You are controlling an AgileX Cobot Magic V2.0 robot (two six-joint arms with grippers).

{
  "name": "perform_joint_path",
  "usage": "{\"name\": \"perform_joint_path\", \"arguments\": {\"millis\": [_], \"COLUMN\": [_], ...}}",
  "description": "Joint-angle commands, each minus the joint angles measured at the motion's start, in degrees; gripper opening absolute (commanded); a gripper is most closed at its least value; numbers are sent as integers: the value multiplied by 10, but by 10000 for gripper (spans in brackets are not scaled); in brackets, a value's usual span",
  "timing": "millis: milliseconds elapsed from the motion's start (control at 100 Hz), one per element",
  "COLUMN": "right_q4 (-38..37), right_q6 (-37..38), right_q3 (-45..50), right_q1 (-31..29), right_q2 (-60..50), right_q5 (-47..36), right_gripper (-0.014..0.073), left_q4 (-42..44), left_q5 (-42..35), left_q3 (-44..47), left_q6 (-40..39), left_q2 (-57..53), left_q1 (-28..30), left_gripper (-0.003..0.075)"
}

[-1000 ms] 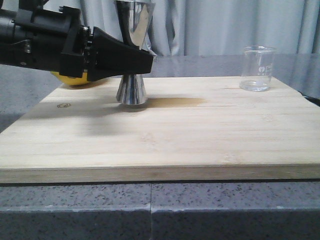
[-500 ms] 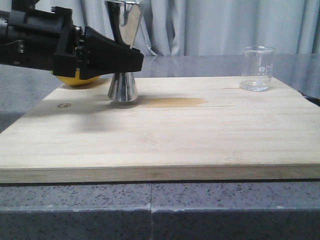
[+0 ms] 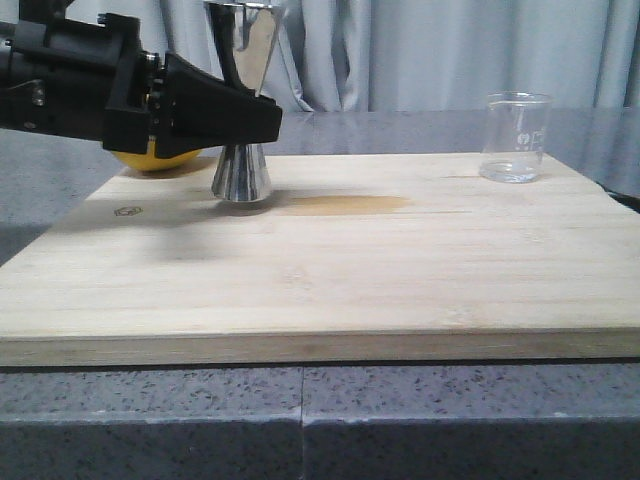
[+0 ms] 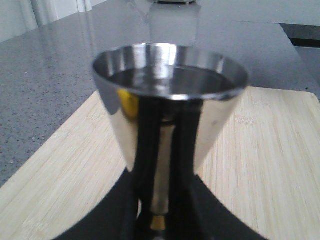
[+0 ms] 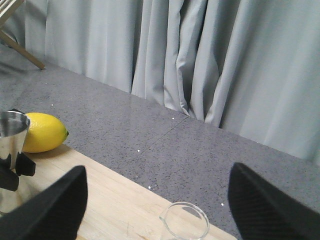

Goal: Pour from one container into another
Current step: 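Lower the steel jigger toward the board with the left gripper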

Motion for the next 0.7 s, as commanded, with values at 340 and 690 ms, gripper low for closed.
{"name": "perform_joint_path", "arguments": {"millis": [340,690], "right_q4": [13,13], "right_q6": [1,1], "right_q3": [-15,-15], "right_q1": [0,0], "right_q2": [-9,-9], "right_q5": [-17,-17], "right_gripper": [534,534], "left_q4": [-50,-50], "left_q5": [66,63], "left_q3": [-15,-15], "left_q6": [1,2], "left_q2": [-23,-23], "left_q1": [1,1], "left_gripper": [-19,-19]}}
